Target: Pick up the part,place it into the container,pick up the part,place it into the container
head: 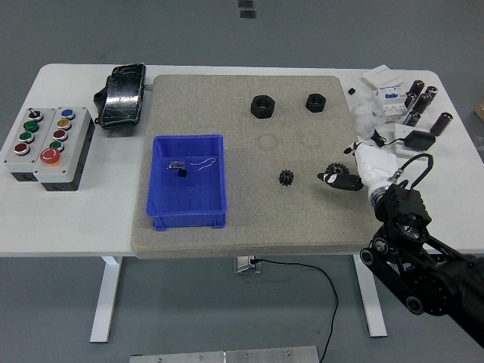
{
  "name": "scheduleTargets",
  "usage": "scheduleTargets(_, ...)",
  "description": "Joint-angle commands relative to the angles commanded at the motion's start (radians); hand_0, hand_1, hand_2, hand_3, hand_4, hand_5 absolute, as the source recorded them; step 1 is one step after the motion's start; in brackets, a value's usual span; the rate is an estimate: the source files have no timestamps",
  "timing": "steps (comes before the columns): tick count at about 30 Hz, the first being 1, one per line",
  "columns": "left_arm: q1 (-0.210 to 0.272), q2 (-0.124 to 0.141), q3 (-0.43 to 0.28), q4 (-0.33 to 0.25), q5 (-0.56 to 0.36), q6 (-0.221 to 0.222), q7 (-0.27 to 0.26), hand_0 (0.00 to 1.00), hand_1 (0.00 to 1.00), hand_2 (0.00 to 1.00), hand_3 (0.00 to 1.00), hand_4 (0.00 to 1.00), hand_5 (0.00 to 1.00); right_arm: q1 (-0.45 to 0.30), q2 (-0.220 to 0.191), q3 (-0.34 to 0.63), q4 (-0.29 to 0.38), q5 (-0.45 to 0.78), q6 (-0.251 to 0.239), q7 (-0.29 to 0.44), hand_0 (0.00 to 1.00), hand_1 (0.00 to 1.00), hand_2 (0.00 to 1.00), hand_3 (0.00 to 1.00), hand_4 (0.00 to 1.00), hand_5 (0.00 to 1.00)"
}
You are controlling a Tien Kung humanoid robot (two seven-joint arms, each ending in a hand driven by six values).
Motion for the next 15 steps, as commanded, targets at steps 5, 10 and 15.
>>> scheduleTargets(5,0.0,-0.001,-0.001,0.0,0.001,0.0,0.0,0.663,0.631,0.549,0.601,0.693,0.357,0.023,0.003,-0.035,-0.041,0.016,-0.012,-0.001,0.439,0.634,0.718,0.744,0.885,0.422)
scheduleTargets(10,-0.001,-0.002,0.001,0.0,0.0,0.0,0.0,0.663,0.631,0.549,0.601,0.693,0.357,0.037,0.006,-0.068,-0.076,0.035,-0.019,0.003,0.439,0.634,0.718,0.744,0.885,0.422)
scheduleTargets(15,0.0,-0.003,-0.001,0.0,0.004,-0.001,0.001,0.663,0.631,0.549,0.601,0.694,0.357,0.045,0.014,-0.083,-0.109,0.051,-0.038,0.015,0.414,0.601,0.674,0.704,0.731,0.338)
